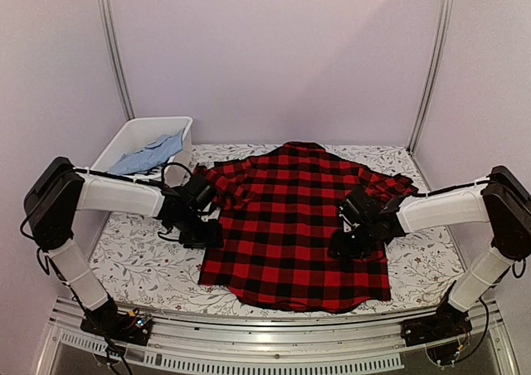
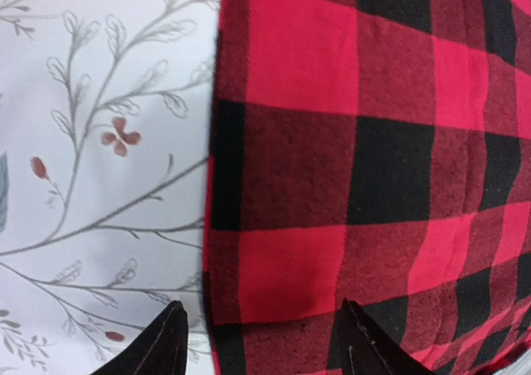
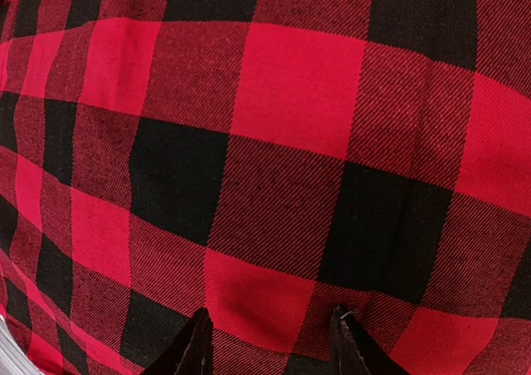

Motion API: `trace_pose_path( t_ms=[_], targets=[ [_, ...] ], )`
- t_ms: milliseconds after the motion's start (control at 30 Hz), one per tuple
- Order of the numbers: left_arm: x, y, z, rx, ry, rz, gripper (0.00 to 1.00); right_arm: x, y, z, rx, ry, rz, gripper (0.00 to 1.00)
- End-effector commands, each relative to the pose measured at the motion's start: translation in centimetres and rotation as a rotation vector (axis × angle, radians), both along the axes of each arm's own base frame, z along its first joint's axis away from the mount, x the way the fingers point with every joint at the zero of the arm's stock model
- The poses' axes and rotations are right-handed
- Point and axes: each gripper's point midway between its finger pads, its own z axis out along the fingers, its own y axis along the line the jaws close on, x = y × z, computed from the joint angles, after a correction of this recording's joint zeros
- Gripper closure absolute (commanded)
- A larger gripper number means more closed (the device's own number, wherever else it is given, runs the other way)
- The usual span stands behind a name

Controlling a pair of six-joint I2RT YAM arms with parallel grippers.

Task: Fold and stack the long sleeve shirts
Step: Move the flattened shirt to the center of the board.

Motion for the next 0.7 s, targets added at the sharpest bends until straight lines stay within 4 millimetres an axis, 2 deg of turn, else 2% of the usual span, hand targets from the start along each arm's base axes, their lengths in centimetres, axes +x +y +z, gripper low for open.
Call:
trace_pose_path(
  t_ms=[0, 233, 333, 400, 500, 600, 667],
  targets=[
    [-3.7, -0.1, -1.7, 0.026, 0.076, 0.003, 0.39, -3.9, -2.9, -3.5, -0.056, 0.116, -0.019, 0.53],
    [-8.0, -0.4, -2.1, 0.018, 0.132, -0.009, 0.41, -8.1, -5.8, -4.0, -0.088, 0.191, -0.066, 0.53],
    [-9.2, -0.9, -1.6, 0.019, 0.139, -0.028, 0.42, -8.5, -6.3, -3.2, -0.072, 0.187, -0.093, 0.53],
    [-9.2, -0.8, -1.0, 0.03, 0.13, -0.025, 0.42, -8.2, -6.3, -2.4, -0.075, 0.168, -0.101, 0.53],
    [-7.9, -0.5, 1.0, 0.057, 0.068, -0.019, 0.42, -6.8, -5.7, -0.6, -0.072, 0.122, -0.096, 0.52],
    [-5.0, -0.4, 3.3, 0.082, -0.02, -0.01, 0.42, -4.7, -4.1, 1.8, -0.037, 0.047, -0.079, 0.52],
    [-2.7, -1.2, 4.5, 0.085, -0.077, -0.035, 0.42, -3.0, -3.0, 3.6, -0.024, -0.013, -0.064, 0.51]
  ],
)
